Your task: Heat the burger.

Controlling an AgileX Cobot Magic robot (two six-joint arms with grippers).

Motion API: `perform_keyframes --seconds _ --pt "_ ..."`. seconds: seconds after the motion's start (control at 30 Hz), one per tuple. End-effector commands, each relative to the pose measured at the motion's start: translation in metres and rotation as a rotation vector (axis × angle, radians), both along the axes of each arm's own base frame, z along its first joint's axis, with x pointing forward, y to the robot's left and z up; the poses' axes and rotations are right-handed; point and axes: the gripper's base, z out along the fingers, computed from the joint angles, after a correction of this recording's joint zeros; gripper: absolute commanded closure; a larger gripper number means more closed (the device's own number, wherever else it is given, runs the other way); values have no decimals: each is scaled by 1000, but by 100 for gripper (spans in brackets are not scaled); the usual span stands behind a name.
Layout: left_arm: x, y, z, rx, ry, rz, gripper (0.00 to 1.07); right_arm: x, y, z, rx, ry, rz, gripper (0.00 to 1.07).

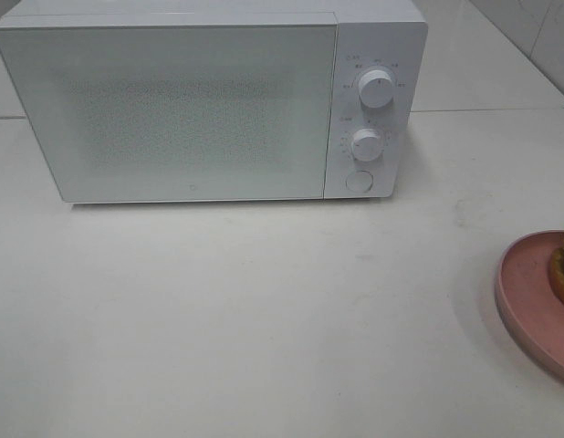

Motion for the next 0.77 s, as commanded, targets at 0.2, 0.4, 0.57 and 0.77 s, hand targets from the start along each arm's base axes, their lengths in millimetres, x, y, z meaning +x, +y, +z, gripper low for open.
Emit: perform_keyframes --seconds 0.2,0.4,0.57,0.77 --pt "-5 0 1 -3 -51 1 9 -3 0 -1 -4 -37 -1 32" --pt "-5 0 1 -3 -51 1 9 -3 0 -1 -4 -37 -1 32" --pt "-5 0 1 -3 -50 1 9 -3 0 -1 -4 -37 -1 32" --pt "-5 0 1 -3 -50 1 9 -3 0 -1 -3 -37 -1 32"
